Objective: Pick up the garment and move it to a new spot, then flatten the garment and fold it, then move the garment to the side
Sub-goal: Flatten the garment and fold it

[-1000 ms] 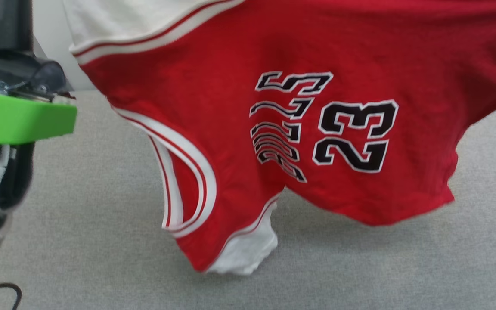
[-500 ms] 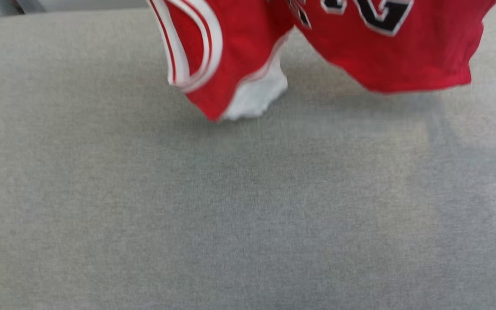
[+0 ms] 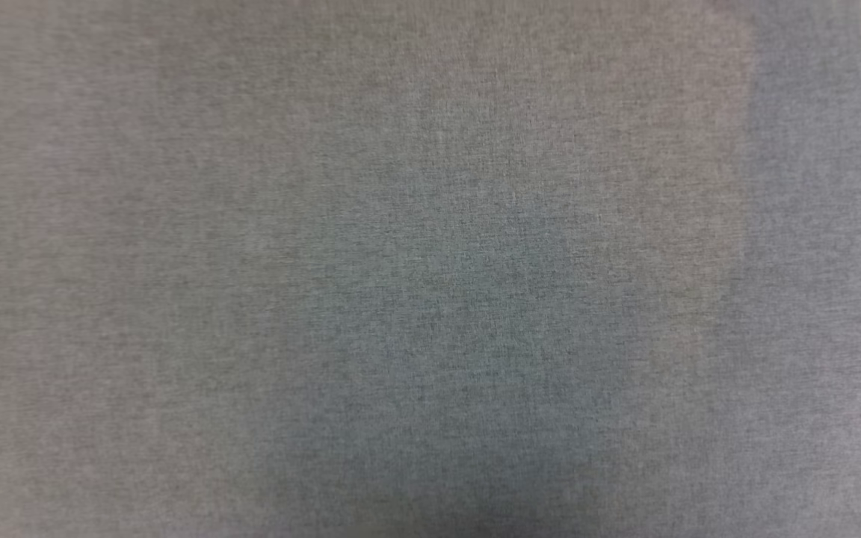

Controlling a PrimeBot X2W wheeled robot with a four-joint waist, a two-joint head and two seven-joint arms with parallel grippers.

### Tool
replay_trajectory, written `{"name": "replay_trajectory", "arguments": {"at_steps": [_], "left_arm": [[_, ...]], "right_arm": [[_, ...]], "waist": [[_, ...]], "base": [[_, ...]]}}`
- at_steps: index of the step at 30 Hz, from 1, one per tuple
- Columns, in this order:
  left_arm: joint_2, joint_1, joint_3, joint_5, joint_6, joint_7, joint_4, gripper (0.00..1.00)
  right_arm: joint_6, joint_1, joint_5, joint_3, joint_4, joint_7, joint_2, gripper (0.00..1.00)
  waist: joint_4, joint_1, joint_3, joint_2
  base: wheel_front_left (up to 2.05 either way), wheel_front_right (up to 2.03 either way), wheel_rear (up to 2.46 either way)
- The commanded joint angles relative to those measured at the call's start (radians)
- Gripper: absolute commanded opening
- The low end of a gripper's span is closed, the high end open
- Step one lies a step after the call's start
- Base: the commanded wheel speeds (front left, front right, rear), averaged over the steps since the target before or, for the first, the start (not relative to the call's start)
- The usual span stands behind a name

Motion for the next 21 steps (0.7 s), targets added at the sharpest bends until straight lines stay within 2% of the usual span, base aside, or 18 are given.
{"name": "replay_trajectory", "arguments": {"at_steps": [1, 6, 10, 16, 21], "left_arm": [[-0.005, -0.069, 0.004, 0.023, 0.008, -0.036, 0.050, 0.00], [-0.060, -0.205, -0.008, 0.054, 0.013, -0.125, 0.209, 0.00], [-0.103, -0.220, -0.036, 0.062, 0.000, -0.156, 0.282, 0.00], [-0.149, -0.094, -0.021, 0.019, -0.013, -0.167, 0.268, 0.00], [-0.193, 0.131, 0.014, -0.011, -0.014, -0.167, 0.182, 0.00]], "right_arm": [[-0.002, -0.045, -0.026, -0.027, 0.053, -0.034, 0.006, 0.00], [-0.002, -0.155, -0.099, -0.058, 0.185, -0.149, 0.054, 0.00], [-0.002, -0.182, -0.129, -0.074, 0.269, -0.223, 0.077, 0.00], [-0.002, -0.145, -0.126, -0.029, 0.350, -0.295, 0.095, 0.00], [-0.002, -0.057, -0.110, 0.032, 0.381, -0.328, 0.090, 0.00]], "waist": [[-0.037, -0.0003, 0.094, 0.0000], [-0.036, -0.0003, 0.117, 0.0000], [-0.026, -0.0003, 0.131, 0.0000], [-0.006, -0.0003, 0.145, 0.0000], [0.016, -0.0003, 0.124, 0.0000]], "base": [[0.00, 0.00, 0.00], [0.00, 0.00, 0.00], [0.00, 0.00, 0.00], [0.00, 0.00, 0.00], [0.00, 0.00, 0.00]]}}
